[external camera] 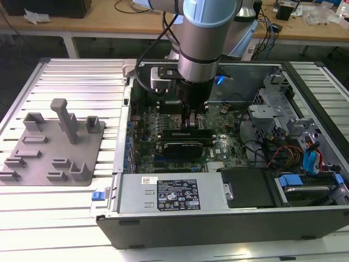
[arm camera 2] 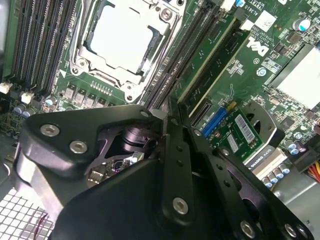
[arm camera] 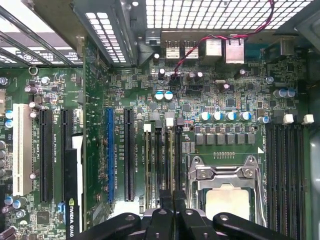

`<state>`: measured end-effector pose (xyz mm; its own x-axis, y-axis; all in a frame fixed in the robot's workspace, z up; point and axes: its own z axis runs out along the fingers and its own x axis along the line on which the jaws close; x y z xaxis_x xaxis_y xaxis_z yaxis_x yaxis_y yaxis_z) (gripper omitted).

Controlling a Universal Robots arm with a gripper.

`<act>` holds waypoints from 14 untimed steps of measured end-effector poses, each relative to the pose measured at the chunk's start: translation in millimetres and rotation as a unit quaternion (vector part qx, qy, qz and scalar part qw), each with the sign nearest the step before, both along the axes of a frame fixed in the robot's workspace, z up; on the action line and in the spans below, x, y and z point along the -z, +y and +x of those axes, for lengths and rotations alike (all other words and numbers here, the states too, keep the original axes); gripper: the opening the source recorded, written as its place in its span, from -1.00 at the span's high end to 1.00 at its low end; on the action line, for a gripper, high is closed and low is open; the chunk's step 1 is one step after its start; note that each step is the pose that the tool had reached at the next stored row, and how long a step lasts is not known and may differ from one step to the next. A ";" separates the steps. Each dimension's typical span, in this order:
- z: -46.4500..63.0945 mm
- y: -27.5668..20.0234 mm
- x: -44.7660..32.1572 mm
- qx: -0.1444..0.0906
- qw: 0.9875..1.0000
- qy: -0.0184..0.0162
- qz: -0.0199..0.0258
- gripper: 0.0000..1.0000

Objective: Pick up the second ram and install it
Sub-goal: 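Insert the second ram into the second slot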

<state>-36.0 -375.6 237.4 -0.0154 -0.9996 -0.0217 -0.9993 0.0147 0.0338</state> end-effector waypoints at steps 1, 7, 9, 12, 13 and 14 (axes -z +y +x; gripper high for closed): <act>0.0 0.1 0.1 0.000 1.000 0.000 0.000 0.81; -0.2 0.9 1.1 0.000 1.000 0.000 0.000 0.81; -0.3 1.2 1.4 0.000 1.000 0.000 0.000 0.81; -0.3 1.1 2.5 0.000 1.000 0.000 0.000 0.81; -0.3 1.2 2.4 0.000 1.000 0.000 0.000 0.81; -0.3 1.3 1.7 0.000 1.000 0.000 0.001 0.81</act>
